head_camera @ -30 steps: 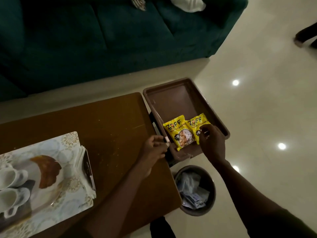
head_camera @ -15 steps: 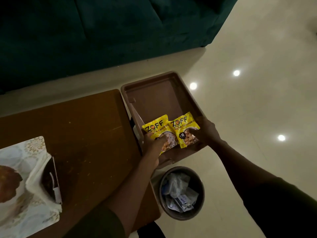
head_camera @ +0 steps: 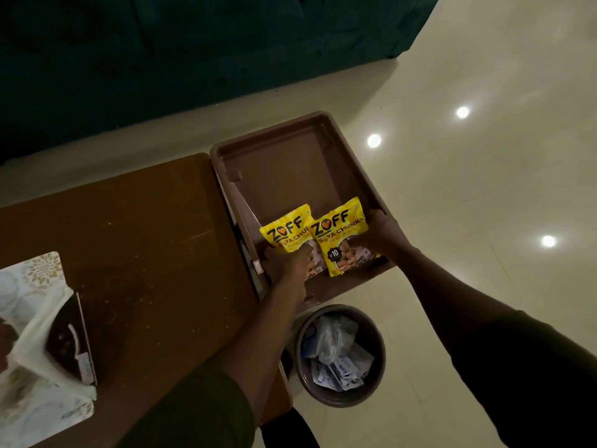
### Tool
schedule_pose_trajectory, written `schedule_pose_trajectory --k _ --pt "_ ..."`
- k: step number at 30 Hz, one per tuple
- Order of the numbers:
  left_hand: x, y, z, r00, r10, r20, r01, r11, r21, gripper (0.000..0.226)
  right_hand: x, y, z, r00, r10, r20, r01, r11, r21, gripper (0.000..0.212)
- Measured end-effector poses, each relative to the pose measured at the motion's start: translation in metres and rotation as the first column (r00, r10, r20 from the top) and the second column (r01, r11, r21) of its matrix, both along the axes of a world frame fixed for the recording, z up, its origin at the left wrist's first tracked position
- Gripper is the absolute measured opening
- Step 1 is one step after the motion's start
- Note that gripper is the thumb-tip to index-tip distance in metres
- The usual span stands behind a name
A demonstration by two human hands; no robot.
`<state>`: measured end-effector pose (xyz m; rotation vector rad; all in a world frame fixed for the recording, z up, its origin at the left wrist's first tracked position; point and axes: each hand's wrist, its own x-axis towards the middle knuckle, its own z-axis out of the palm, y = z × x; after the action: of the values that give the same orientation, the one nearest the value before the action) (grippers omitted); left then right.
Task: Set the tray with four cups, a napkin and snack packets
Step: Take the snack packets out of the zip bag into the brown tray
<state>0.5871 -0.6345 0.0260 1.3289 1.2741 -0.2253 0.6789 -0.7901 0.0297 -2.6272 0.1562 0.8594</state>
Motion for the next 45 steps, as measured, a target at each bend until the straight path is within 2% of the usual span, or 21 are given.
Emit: schedule_pose_trajectory --k 1,3,6,8,10,12,14,16,18,24,28,30,32,34,38,41,45 --pt "-0.001 0.0 -0.001 1.0 -0.001 0.016 0.002 1.0 -0.015 0.061 0.0 0.001 0.0 1.0 0.025 -0.006 -0.025 1.0 0.004 0.052" --pt "-0.002 0.0 -0.001 0.999 -0.019 0.027 0.019 1.0 -0.006 0.058 -0.001 0.003 0.001 0.999 0.031 -0.017 -0.03 0.998 0.058 0.04" --pt "-0.002 -0.002 -0.002 0.996 -0.079 0.04 0.077 0.997 0.029 0.058 -0.001 0.005 0.007 0.995 -0.03 -0.095 0.046 0.984 0.172 0.04" --pt "-0.002 -0.003 -0.001 0.994 -0.103 0.043 0.101 0.994 0.043 0.056 -0.002 0.006 0.01 0.986 0.01 -0.164 0.026 0.976 0.217 0.041" --pt "-0.003 -0.002 0.001 0.996 -0.077 0.054 0.075 0.996 0.043 0.055 -0.004 0.004 0.017 0.986 0.0 -0.166 0.052 0.95 0.308 0.041" --pt "-0.002 0.001 0.005 0.995 -0.056 0.078 0.053 0.998 0.034 0.057 -0.005 -0.001 0.026 0.989 -0.086 -0.118 0.13 0.885 0.446 0.039" --pt "-0.001 0.007 0.012 0.992 -0.067 0.109 0.061 0.996 0.061 0.054 -0.004 -0.004 0.036 0.977 -0.205 -0.065 0.209 0.831 0.516 0.039" --pt "0.0 0.018 0.021 0.986 -0.058 0.155 0.045 0.996 0.083 0.047 0.0 -0.002 0.046 0.95 -0.312 -0.025 0.276 0.797 0.538 0.032" --pt "0.001 0.038 0.031 0.978 -0.031 0.205 0.016 0.997 0.075 0.05 0.003 0.009 0.057 0.935 -0.354 0.004 0.293 0.781 0.552 0.023" --pt "-0.017 0.109 0.057 0.944 0.044 0.327 -0.047 0.999 0.001 0.068 -0.005 0.065 0.078 0.946 -0.319 0.06 0.213 0.749 0.627 0.028" --pt "-0.041 0.165 0.071 0.926 0.072 0.372 -0.124 0.985 0.119 0.068 -0.013 0.124 0.083 0.947 -0.313 0.075 0.182 0.714 0.676 0.025" --pt "-0.058 0.189 0.074 0.931 0.079 0.356 -0.148 0.974 0.171 0.059 -0.023 0.151 0.083 0.957 -0.28 0.072 0.156 0.71 0.687 0.026" --pt "-0.077 0.213 0.075 0.934 0.076 0.35 -0.171 0.953 0.249 0.042 -0.035 0.177 0.081 0.962 -0.267 0.065 0.144 0.692 0.707 0.014" --pt "-0.093 0.235 0.078 0.929 0.08 0.361 -0.198 0.932 0.304 0.031 -0.045 0.201 0.079 0.966 -0.256 0.032 0.158 0.685 0.711 0.015" --pt "-0.121 0.286 0.092 0.924 0.074 0.375 -0.227 0.895 0.383 0.026 -0.061 0.257 0.084 0.98 -0.197 -0.03 0.159 0.683 0.713 0.01" --pt "-0.142 0.323 0.1 0.903 0.094 0.42 -0.264 0.891 0.368 0.025 -0.076 0.306 0.089 0.986 -0.166 -0.002 0.117 0.683 0.721 0.018" --pt "-0.181 0.386 0.105 0.892 0.15 0.427 -0.333 0.857 0.393 0.026 -0.109 0.377 0.089 0.989 -0.129 0.075 0.032 0.678 0.735 0.053"
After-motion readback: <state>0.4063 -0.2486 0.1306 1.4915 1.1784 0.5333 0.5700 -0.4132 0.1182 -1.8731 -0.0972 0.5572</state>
